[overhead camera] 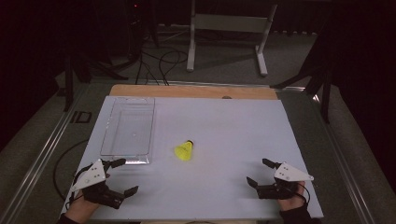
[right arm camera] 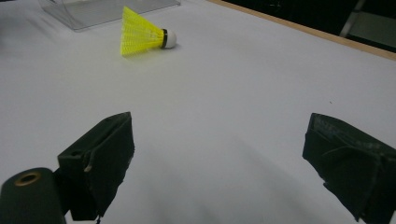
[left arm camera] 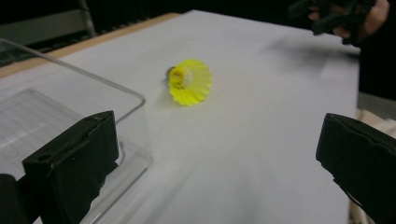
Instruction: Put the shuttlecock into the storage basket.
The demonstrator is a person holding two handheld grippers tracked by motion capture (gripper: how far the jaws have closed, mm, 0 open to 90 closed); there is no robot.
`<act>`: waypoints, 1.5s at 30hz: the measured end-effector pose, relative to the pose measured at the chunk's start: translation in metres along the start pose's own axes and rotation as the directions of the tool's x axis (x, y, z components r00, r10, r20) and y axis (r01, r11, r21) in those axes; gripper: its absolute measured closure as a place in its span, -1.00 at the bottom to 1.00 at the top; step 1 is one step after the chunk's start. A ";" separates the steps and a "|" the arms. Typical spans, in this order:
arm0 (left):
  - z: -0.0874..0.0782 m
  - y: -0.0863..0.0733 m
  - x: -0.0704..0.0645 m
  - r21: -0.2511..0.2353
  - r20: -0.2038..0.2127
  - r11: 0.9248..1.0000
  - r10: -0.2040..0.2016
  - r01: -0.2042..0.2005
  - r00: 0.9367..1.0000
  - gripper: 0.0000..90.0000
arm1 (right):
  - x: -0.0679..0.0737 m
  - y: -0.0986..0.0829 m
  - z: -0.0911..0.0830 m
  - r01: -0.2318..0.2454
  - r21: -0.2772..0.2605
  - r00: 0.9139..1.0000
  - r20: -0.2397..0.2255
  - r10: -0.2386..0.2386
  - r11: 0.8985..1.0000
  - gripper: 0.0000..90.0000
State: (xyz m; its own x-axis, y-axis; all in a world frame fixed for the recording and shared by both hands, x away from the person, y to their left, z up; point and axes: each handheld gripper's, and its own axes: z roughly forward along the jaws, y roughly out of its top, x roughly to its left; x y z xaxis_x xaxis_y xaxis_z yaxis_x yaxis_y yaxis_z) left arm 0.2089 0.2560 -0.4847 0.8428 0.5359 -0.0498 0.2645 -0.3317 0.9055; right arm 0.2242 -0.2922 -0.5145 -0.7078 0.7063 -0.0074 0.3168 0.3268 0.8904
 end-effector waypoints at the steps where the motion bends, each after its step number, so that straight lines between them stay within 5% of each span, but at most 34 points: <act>1: 0.000 0.002 0.000 0.009 0.007 1.000 0.009 -0.009 1.000 -1.00 | 0.000 0.000 0.000 0.002 0.001 1.000 0.000 -0.002 1.000 -0.80; 12: -0.003 0.021 0.004 0.104 0.056 0.994 0.031 -0.036 0.998 -1.00 | 0.002 0.001 0.001 0.018 0.004 1.000 -0.004 -0.018 1.000 -0.80; 28: 0.009 0.038 0.004 0.274 0.079 0.960 0.035 -0.055 0.996 -1.00 | 0.003 0.002 0.002 0.025 0.014 1.000 0.001 -0.025 1.000 -0.80; 45: 0.034 0.053 -0.009 0.457 0.130 0.885 0.035 -0.091 0.991 -1.00 | 0.003 0.002 0.002 0.022 0.016 1.000 0.000 -0.022 1.000 -0.80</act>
State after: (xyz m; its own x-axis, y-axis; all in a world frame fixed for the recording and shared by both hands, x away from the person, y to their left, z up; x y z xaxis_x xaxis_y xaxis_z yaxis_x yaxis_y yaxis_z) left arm 0.2318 0.2072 -0.4512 0.9053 0.4184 -0.0727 0.3714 -0.6969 0.6135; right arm 0.2241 -0.2884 -0.5135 -0.7148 0.6988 -0.0266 0.3113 0.3521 0.8827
